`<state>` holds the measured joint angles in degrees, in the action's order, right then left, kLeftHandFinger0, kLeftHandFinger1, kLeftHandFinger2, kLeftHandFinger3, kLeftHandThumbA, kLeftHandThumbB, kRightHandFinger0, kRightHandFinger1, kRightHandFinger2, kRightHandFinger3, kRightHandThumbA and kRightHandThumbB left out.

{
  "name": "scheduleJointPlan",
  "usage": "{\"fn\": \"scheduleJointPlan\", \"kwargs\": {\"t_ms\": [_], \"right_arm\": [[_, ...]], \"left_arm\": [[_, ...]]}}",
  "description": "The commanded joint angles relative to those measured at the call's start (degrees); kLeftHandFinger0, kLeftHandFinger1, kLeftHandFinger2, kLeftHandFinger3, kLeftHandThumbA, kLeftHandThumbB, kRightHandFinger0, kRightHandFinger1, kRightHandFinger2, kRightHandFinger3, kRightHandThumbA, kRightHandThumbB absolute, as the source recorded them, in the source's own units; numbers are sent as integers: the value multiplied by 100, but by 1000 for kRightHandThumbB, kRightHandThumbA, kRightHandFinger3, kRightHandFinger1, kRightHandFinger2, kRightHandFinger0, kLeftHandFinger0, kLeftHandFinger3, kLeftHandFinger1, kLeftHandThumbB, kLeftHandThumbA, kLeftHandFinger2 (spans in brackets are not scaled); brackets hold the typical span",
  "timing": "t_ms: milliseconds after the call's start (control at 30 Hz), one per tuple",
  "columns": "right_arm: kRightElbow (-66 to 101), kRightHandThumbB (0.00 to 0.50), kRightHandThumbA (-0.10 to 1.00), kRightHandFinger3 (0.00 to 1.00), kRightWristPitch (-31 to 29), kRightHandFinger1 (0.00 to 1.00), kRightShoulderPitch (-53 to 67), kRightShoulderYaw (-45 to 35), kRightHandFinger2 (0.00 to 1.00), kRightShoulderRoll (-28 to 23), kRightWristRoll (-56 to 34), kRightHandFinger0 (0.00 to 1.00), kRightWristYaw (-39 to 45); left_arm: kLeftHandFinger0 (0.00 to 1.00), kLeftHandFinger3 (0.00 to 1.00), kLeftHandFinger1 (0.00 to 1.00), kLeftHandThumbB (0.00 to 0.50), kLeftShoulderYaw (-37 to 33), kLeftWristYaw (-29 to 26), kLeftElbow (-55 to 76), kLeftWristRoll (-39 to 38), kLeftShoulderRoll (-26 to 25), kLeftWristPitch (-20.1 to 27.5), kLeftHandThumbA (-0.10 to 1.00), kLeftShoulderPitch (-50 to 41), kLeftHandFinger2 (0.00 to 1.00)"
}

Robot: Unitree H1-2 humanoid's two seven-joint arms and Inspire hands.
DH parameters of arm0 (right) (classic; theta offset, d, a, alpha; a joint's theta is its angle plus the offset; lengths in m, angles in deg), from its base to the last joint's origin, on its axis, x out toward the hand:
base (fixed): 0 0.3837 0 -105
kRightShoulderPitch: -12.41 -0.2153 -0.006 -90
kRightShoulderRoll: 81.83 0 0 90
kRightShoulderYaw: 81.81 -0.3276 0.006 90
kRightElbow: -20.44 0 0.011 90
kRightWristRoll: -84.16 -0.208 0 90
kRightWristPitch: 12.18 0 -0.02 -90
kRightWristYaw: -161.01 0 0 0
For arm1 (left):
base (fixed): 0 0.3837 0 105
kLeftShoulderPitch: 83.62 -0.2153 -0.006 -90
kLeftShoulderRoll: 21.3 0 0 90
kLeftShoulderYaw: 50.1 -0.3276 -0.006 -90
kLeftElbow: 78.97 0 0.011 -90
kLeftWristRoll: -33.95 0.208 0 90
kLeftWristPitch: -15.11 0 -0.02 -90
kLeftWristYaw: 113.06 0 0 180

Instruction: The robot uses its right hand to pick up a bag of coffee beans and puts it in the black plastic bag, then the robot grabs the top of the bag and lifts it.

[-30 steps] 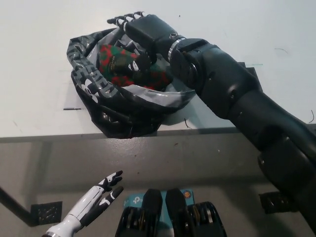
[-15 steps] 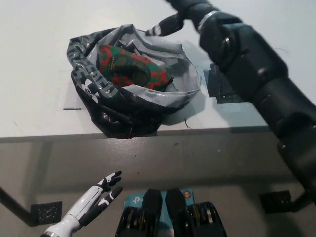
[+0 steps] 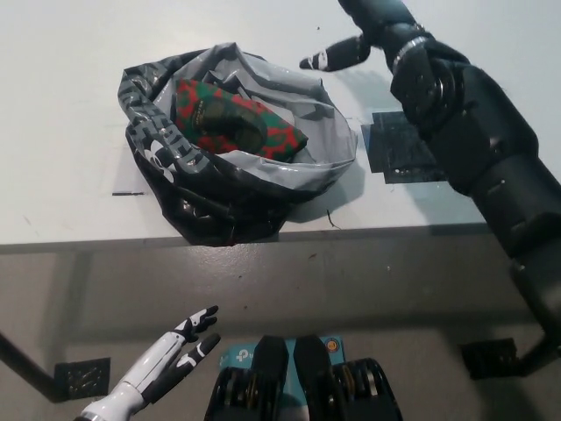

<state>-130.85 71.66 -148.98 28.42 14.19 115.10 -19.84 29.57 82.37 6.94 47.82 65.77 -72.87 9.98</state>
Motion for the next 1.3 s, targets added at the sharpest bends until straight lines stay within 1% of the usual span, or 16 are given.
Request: {"fn": "scheduleJointPlan", "kwargs": {"t_ms": [0, 33, 133, 167, 467, 533, 633, 667, 767, 800, 867, 900, 967, 1033, 1167, 1267], "right_arm": [[21, 389, 1000, 1000, 157, 1000, -103, -257, 1000, 23, -425, 1000, 312], [18, 388, 1000, 1000, 217, 1000, -84, -314, 1000, 48, -517, 1000, 442], [-18, 414, 1000, 1000, 344, 1000, -52, -379, 1000, 80, -593, 1000, 606], [-15, 426, 1000, 1000, 360, 1000, -43, -392, 1000, 88, -602, 1000, 628], [-155, 432, 1000, 1000, 410, 1000, 3, -385, 1000, 159, -650, 1000, 645], [-154, 459, 1000, 1000, 450, 1000, 25, -362, 1000, 165, -657, 1000, 669], [-173, 464, 1000, 1000, 450, 1000, 57, -320, 1000, 175, -640, 1000, 661], [-168, 448, 1000, 1000, 451, 1000, 82, -300, 1000, 176, -631, 1000, 683], [-156, 438, 964, 1000, 549, 1000, 103, -280, 1000, 181, -629, 1000, 782], [-152, 449, 953, 1000, 605, 1000, 114, -239, 1000, 185, -595, 1000, 839], [-137, 454, 943, 1000, 679, 1000, 139, -165, 1000, 188, -540, 1000, 925], [-169, 468, 924, 1000, 677, 1000, 157, -139, 1000, 202, -532, 1000, 933], [-222, 480, 932, 1000, 673, 1000, 170, -60, 1000, 209, -479, 1000, 933], [-252, 471, 913, 1000, 712, 1000, 166, -9, 1000, 209, -460, 1000, 939], [-371, 479, 928, 1000, 729, 1000, 179, 36, 1000, 238, -511, 1000, 940], [-449, 478, 967, 1000, 821, 1000, 162, 120, 1000, 277, -469, 1000, 970]], "left_arm": [[1000, 1000, 1000, 189, 9, 37, 114, -25, -110, 85, 1000, 34, 1000], [1000, 1000, 1000, 189, 19, 37, 118, -38, -109, 76, 1000, 33, 1000], [1000, 1000, 1000, 176, 6, 47, 122, -29, -114, 89, 1000, 47, 1000], [1000, 1000, 1000, 188, 0, 49, 128, -12, -122, 87, 1000, 52, 1000], [1000, 1000, 1000, 195, -3, 63, 130, -12, -140, 93, 1000, 64, 1000], [1000, 1000, 1000, 198, -1, 67, 117, -29, -131, 93, 1000, 69, 1000], [1000, 1000, 1000, 192, 5, 49, 93, -36, -123, 137, 1000, 73, 1000], [1000, 1000, 1000, 187, 4, 40, 75, -36, -120, 171, 1000, 80, 1000], [1000, 1000, 1000, 186, -16, 40, 42, 0, -133, 203, 1000, 107, 1000], [1000, 1000, 1000, 185, -16, 28, 40, 14, -132, 208, 1000, 109, 1000], [1000, 1000, 1000, 187, -11, 18, 61, 25, -123, 174, 1000, 102, 1000], [1000, 1000, 1000, 195, -9, 27, 84, 27, -123, 132, 1000, 97, 1000], [1000, 1000, 1000, 201, -7, 39, 86, 29, -129, 103, 1000, 105, 1000], [1000, 1000, 1000, 195, -8, 30, 69, 43, -130, 125, 1000, 124, 1000], [1000, 1000, 1000, 191, 4, 39, 90, 27, -134, 113, 1000, 110, 1000], [1000, 1000, 1000, 190, 5, 38, 91, 15, -127, 133, 1000, 97, 1000]]}}
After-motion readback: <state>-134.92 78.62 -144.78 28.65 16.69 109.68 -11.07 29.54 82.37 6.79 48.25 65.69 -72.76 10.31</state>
